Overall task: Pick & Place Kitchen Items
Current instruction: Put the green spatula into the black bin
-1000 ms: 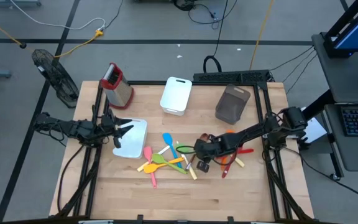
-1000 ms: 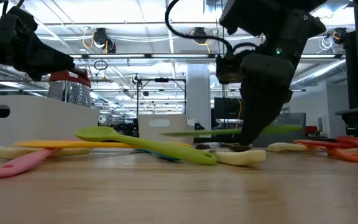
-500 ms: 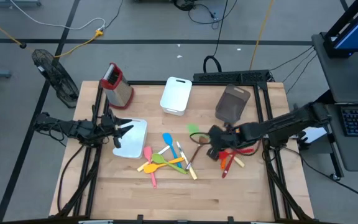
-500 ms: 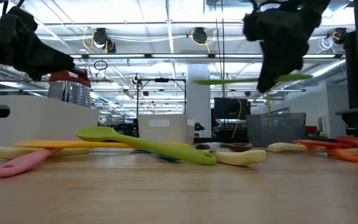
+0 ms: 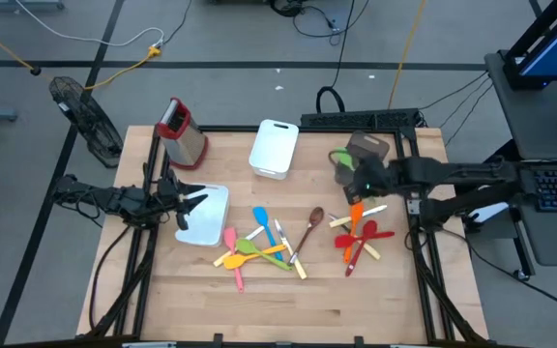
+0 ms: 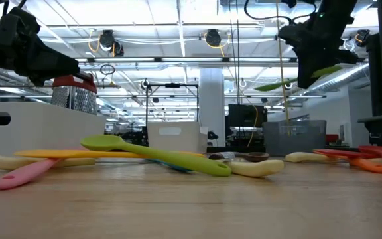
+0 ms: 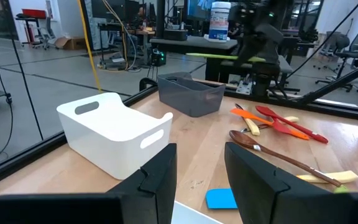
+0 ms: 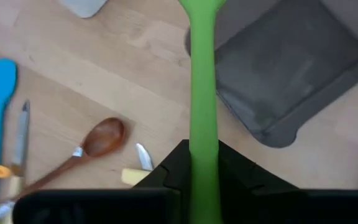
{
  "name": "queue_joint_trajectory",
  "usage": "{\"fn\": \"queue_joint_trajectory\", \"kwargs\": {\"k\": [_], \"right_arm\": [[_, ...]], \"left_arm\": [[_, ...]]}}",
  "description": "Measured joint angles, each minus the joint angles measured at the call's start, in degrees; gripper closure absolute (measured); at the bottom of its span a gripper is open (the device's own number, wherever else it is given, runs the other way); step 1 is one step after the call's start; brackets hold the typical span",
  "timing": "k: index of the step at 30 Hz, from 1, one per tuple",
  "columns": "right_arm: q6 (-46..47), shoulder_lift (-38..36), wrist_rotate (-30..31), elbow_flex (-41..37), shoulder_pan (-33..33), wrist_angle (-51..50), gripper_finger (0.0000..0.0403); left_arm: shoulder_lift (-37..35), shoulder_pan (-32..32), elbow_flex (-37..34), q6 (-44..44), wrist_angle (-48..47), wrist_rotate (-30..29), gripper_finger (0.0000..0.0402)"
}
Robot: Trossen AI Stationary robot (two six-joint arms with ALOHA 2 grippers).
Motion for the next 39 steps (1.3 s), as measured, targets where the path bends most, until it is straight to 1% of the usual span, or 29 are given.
{"fn": "queue_joint_trajectory", "kwargs": {"k": [6,9,12,18,24,29,35,39], "right_arm": [[0.7,-0.4,-10.2,0.0,-10.1,0.6,0.0361],[2.9,0.1,-13.7,0.0,-14.6,2.0,0.0363],[5.6,0.1,-15.9,0.0,-18.8,2.0,0.0359],[11.2,0.6,-17.0,0.0,-24.9,2.8,0.0358],[14.5,5.0,-17.5,0.0,-26.2,4.8,0.0357],[13.3,9.1,-20.5,0.0,-28.3,4.7,0.0357],[13.0,11.1,-20.3,0.0,-31.0,4.5,0.0356],[11.3,11.5,-20.1,0.0,-32.2,5.2,0.0356]], "left_arm": [[0.0,0.0,0.0,0.2,0.0,0.0,0.0261],[0.0,0.0,0.0,0.2,0.0,0.1,0.0261],[0.0,0.0,0.0,-0.2,0.0,0.1,0.0261],[0.0,0.0,0.0,-1.5,-0.1,0.2,0.0261],[0.0,0.0,0.0,-1.5,-0.2,0.2,0.0261],[0.0,0.0,0.0,-1.7,-0.3,1.2,0.0261],[0.0,0.0,0.0,-3.6,-0.4,6.1,0.0261],[0.0,0.0,0.0,-4.3,-0.4,7.6,0.0261]]}}
